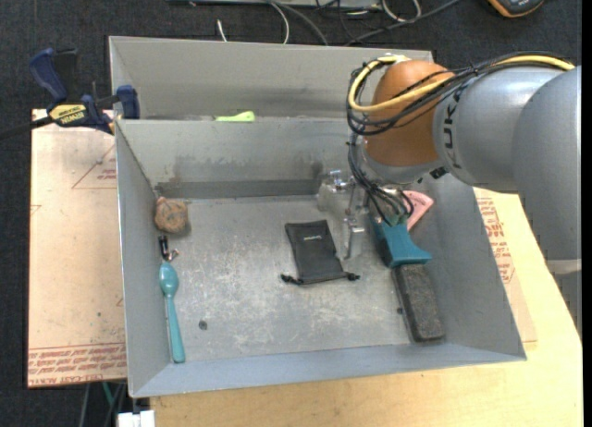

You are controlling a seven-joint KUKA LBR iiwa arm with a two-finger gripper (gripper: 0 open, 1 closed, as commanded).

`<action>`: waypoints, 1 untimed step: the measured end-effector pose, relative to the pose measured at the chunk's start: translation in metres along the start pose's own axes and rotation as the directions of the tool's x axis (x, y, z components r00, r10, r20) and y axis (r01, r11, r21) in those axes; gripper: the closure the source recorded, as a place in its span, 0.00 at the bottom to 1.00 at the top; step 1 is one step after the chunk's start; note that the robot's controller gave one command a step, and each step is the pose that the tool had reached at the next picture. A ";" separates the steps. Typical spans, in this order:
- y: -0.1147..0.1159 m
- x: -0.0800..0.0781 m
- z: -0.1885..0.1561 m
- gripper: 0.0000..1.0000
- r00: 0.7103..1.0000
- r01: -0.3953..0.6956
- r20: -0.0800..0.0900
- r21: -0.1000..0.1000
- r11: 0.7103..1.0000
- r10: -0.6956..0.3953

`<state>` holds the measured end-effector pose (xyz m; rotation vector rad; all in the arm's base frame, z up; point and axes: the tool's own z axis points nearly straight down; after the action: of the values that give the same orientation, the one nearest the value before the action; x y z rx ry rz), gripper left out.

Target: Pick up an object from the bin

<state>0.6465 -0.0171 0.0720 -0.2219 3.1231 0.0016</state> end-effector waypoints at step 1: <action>0.000 0.000 0.000 0.00 1.000 0.000 0.000 0.000 1.000 0.000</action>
Offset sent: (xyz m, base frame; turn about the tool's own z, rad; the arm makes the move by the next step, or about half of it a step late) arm -0.0154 0.0046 -0.0005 0.1716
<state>0.6465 -0.0171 0.0720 -0.2221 3.1232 0.0015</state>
